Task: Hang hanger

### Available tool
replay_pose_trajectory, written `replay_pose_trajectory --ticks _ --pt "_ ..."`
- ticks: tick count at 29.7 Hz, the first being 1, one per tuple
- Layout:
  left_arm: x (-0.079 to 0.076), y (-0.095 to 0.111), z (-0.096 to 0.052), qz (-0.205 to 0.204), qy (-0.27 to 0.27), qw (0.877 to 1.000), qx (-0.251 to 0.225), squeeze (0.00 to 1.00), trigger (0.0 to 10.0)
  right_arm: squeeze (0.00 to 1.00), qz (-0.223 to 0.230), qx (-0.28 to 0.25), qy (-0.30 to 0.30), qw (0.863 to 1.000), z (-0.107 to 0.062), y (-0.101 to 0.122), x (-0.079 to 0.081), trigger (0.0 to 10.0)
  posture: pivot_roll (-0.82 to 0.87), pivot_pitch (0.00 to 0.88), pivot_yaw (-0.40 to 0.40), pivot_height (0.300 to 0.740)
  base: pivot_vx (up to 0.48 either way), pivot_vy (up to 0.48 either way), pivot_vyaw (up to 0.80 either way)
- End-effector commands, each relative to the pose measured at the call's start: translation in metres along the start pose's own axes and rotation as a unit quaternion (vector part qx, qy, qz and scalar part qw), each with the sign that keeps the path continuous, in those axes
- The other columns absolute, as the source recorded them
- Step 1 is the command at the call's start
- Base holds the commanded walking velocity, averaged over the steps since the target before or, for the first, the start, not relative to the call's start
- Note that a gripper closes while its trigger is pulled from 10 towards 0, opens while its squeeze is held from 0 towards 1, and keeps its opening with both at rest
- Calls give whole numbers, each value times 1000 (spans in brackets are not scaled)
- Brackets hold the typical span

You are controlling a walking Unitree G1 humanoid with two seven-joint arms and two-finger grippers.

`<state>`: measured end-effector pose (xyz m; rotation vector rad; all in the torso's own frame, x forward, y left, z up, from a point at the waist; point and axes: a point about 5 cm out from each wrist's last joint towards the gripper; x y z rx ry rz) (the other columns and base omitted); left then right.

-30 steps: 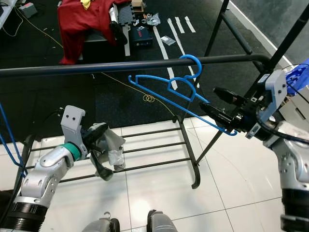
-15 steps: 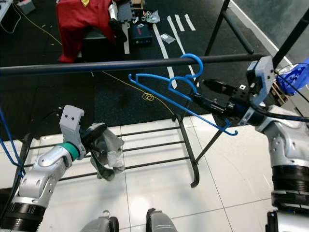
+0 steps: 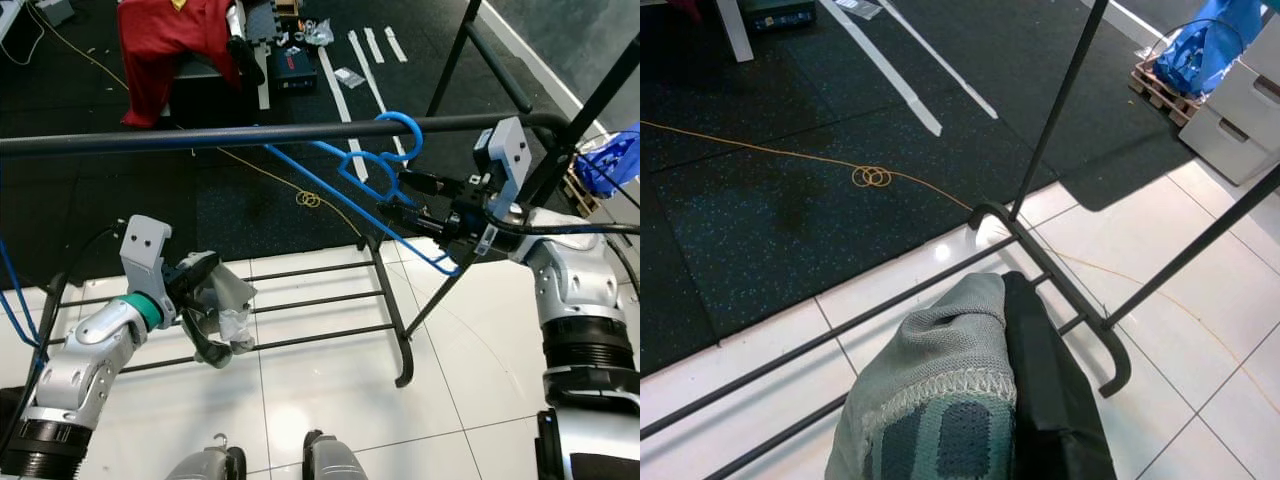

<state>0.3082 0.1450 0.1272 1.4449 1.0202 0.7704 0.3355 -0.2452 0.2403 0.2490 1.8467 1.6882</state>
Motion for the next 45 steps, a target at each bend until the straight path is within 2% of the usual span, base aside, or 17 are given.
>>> replay_pose_trajectory --ticks 1,3,4,8,10,12,14,15,16,17,18,19,20,21,22,45 --pt "-1 -5 -3 -2 0 1000 8 0 10000 0 -3 7 8 1000 2 -3 0 3608 -58 120 29 740 0 0 0" --pt "-1 -5 -3 -2 0 1000 8 0 10000 0 -3 7 8 1000 2 -3 0 3608 -57 119 28 740 0 0 0" --pt "-1 -5 -3 -2 0 1000 7 0 10000 0 -5 6 9 1000 3 -2 -2 4196 -56 117 26 740 0 0 0" --pt "-1 -4 -3 -1 0 1000 7 0 10000 0 -7 5 10 1000 4 -2 -3 4275 -56 117 26 740 0 0 0" --pt "-1 -4 -3 -1 1 1000 6 0 10000 0 -10 4 9 1000 4 -1 -4 4627 -55 116 24 740 0 0 0" --pt "-1 -4 -3 0 1 1000 6 0 10000 0 -15 -1 7 1000 4 1 -6 7608 -54 112 23 740 0 0 0" --pt "-1 -4 -3 0 1 1000 6 0 10000 0 -16 -2 6 1000 5 1 -6 7961 -53 111 22 740 0 0 0" --pt "-1 -4 -3 0 1 1000 6 0 10000 0 -18 -4 6 1000 5 1 -7 7412 -52 110 23 740 0 0 0" --pt "-1 -4 -3 0 1 1000 6 0 10000 0 -18 -4 6 1000 5 1 -7 7412 -52 110 23 740 0 0 0" --pt "-1 -4 -3 0 1 1000 5 0 10000 0 -19 -5 6 1000 5 1 -7 6078 -52 109 24 740 0 0 0" --pt "-1 -3 -3 1 1 1000 5 0 10000 0 -20 -6 7 1000 5 1 -7 3608 -52 109 24 740 0 0 0" --pt "-1 -3 -3 1 1 1000 5 0 10000 0 -20 -6 7 1000 5 1 -7 3608 -52 109 24 740 0 0 0" --pt "-1 -3 -3 1 1 1000 5 0 10000 0 -20 -7 7 1000 6 1 -8 1686 -54 108 26 740 0 0 0" --pt "-1 -3 -3 1 1 1000 5 0 10000 0 -20 -7 7 1000 6 1 -8 1686 -54 108 26 740 0 0 0" --pt "-1 -3 -3 1 1 1000 5 0 10000 0 -20 -7 8 1000 6 1 -8 0 -54 109 26 740 0 0 0" --pt "-1 -3 -3 2 -2 1000 5 0 10000 0 -31 17 42 998 4 1 -8 0 -58 113 25 740 0 0 0"
Point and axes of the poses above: a point about 5 cm out from each wrist's last joint towards the gripper, its own z axis pointing out of the wrist towards the gripper, its own y axis along the axis of the wrist's last joint, x = y × z, and after that the axes turned 4 degrees about -z, right-handed
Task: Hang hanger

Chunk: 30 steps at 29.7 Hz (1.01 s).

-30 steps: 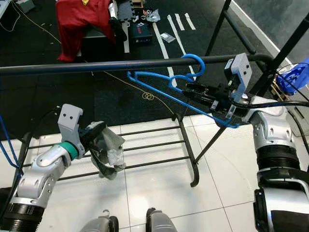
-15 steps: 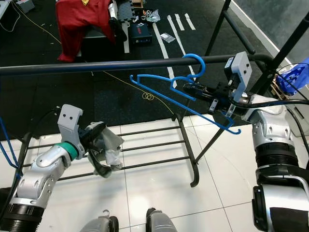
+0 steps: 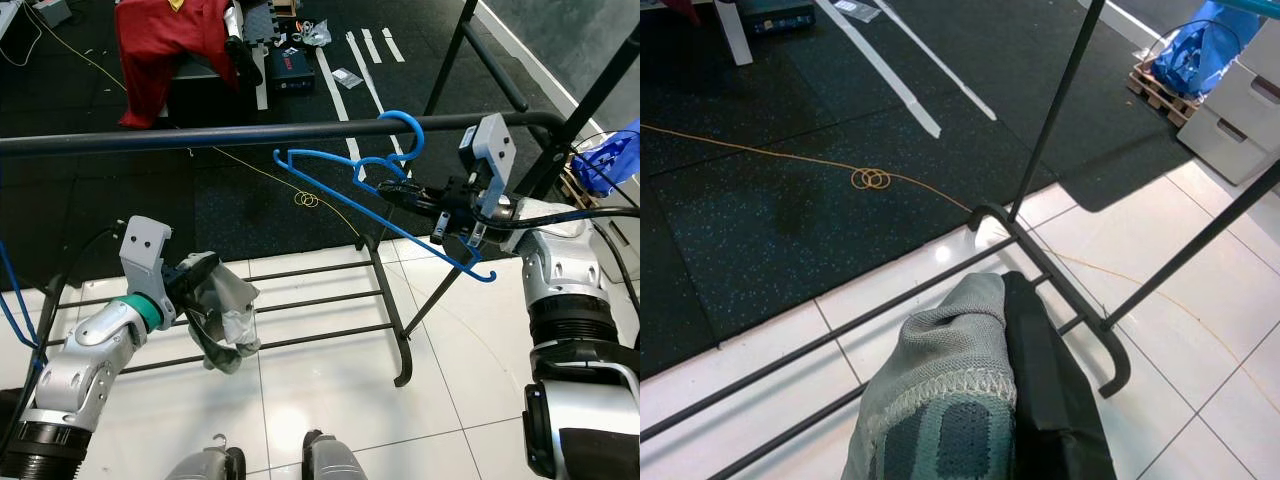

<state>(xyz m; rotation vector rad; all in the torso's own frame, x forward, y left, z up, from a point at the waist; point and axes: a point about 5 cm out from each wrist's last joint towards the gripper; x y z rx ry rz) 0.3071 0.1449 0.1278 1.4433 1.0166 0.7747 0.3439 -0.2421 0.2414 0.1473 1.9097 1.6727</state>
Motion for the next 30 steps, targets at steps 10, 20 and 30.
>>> replay_pose_trajectory --ticks 10,20,30 --pt "-1 -3 -2 1 -3 1000 7 0 10000 1000 -20 -1 0 1000 -3 6 0 10000 -60 117 26 740 0 0 0" --pt "-2 -5 -4 -1 -2 1000 10 0 10000 1000 -23 -13 5 1000 -16 21 16 10000 -71 131 34 740 0 0 0" --pt "-3 -6 -3 -1 -8 1000 15 0 10000 0 -35 15 -42 998 -41 24 31 10000 -77 148 46 740 0 0 0"
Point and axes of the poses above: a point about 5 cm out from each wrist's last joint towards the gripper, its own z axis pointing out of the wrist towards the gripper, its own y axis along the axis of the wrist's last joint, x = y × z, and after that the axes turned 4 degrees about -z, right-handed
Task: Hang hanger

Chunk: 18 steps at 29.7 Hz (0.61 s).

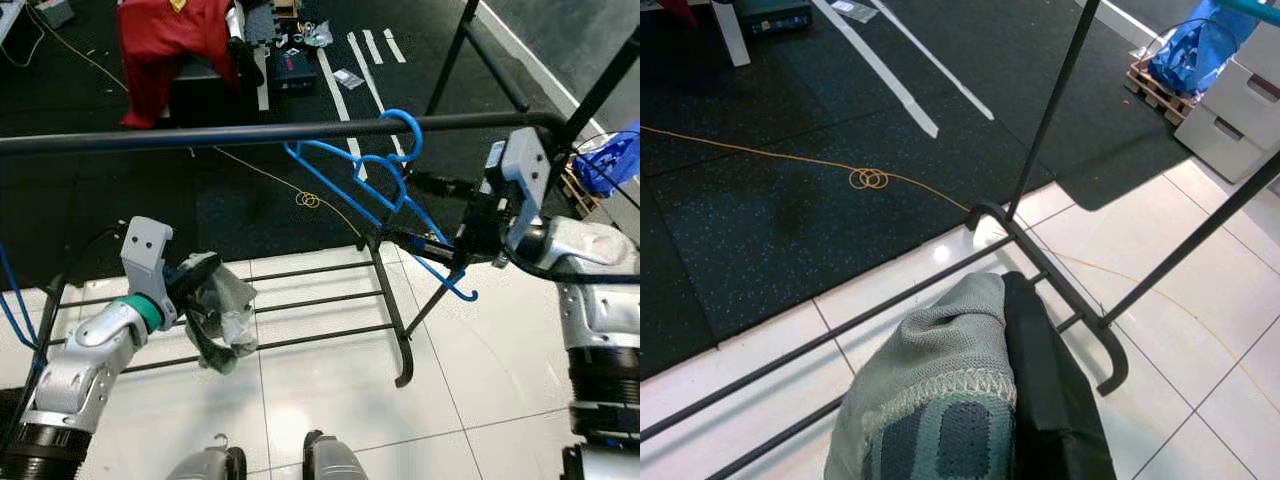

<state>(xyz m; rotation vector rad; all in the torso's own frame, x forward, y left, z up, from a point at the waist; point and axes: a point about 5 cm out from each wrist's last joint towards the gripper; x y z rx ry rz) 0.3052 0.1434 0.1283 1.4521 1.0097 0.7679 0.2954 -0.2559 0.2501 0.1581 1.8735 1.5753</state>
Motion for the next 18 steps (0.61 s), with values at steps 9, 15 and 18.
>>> replay_pose_trajectory --ticks 9,15,18 --pt "-1 -8 -2 -2 -6 1000 19 0 10000 0 10 -8 -86 996 -32 14 2 10000 -89 161 68 740 0 0 0" --pt "-2 -8 -1 -1 -10 1000 21 0 10000 0 20 -5 -110 994 -34 11 -3 10000 -90 161 71 740 0 0 0" --pt "-3 -6 2 -1 -11 1000 20 0 10000 0 39 -11 -133 990 -30 7 -11 10000 -89 160 70 740 0 0 0"
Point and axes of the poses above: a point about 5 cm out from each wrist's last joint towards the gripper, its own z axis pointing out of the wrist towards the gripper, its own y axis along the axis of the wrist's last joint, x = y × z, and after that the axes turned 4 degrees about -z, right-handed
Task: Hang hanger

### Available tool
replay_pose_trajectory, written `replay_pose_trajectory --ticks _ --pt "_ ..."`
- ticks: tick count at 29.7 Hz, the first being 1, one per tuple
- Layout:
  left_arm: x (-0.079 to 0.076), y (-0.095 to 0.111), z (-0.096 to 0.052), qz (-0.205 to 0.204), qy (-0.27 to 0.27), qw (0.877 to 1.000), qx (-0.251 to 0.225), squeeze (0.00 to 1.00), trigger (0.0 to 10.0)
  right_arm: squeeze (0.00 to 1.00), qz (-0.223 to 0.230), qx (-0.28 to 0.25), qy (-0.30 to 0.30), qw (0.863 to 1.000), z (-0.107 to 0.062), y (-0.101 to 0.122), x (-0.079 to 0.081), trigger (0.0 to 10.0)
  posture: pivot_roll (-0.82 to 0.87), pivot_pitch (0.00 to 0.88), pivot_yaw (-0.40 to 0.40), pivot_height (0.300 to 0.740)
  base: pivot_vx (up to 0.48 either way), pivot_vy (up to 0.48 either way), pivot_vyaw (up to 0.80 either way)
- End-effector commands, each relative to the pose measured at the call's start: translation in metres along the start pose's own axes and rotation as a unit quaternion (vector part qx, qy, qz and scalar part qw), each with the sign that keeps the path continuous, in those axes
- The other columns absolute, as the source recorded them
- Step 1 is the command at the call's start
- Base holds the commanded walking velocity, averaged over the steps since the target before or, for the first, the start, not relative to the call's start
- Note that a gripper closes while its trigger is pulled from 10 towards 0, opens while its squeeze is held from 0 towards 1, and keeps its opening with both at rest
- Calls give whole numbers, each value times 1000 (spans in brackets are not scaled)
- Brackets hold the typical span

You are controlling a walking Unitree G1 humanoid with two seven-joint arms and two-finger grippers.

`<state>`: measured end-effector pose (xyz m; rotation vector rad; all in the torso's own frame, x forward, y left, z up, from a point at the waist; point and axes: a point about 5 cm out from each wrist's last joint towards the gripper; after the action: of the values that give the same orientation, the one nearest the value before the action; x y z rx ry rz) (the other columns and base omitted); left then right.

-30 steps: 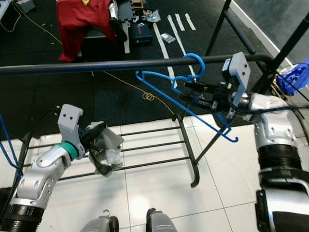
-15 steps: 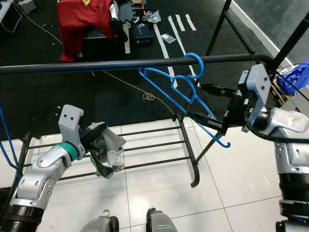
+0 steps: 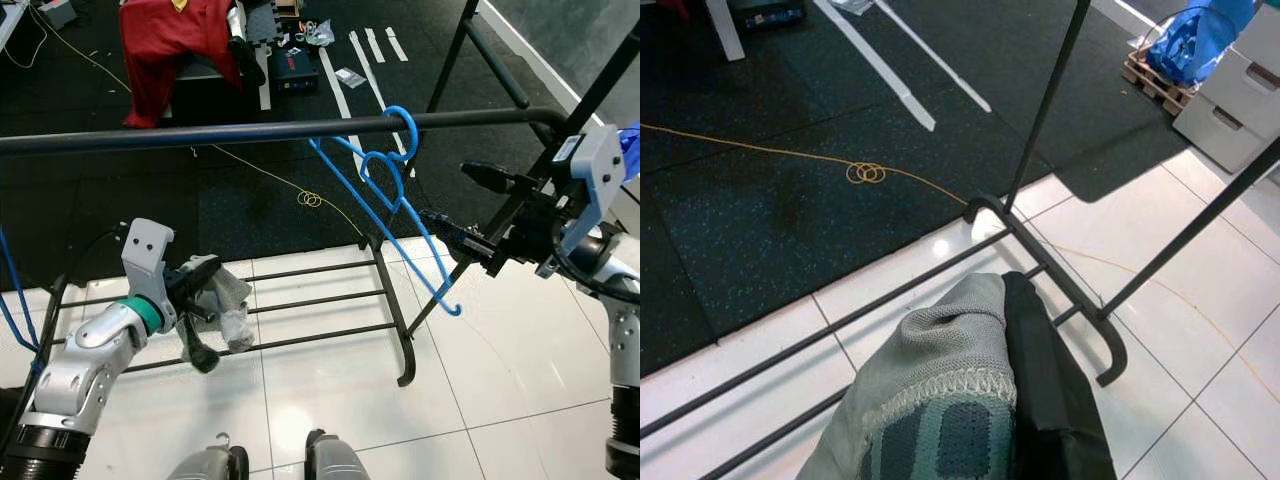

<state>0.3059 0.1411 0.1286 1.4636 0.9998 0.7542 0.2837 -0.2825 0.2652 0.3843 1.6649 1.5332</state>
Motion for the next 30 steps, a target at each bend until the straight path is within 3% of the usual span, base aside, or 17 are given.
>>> replay_pose_trajectory --ticks 1,9,13,23,30 --pt "-1 -6 1 -2 -4 1000 15 0 10000 0 19 7 -13 1000 3 -7 -5 10000 -87 157 67 740 0 0 0" --pt "-1 -5 1 -2 -2 1000 13 0 10000 0 38 19 -22 999 17 -17 -14 10000 -84 156 59 740 0 0 0" --pt "-1 -6 0 0 2 1000 12 0 10000 0 54 18 -6 998 39 -19 -15 10000 -78 148 43 740 0 0 0" --pt "-2 -6 0 -1 4 1000 10 0 10000 0 56 15 10 998 57 -13 -17 10000 -74 139 38 740 0 0 0" --pt "-2 -5 1 1 2 1000 8 0 10000 0 40 51 20 998 72 -19 -13 10000 -72 129 37 740 0 0 0"
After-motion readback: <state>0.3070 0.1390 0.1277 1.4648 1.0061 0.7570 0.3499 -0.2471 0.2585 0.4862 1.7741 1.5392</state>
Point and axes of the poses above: a point about 5 cm out from each wrist's last joint towards the gripper, its own z axis pointing out of the wrist towards the gripper, its own y axis along the axis of the wrist's last joint, x = y × z, and after that the axes turned 4 degrees about -z, right-handed
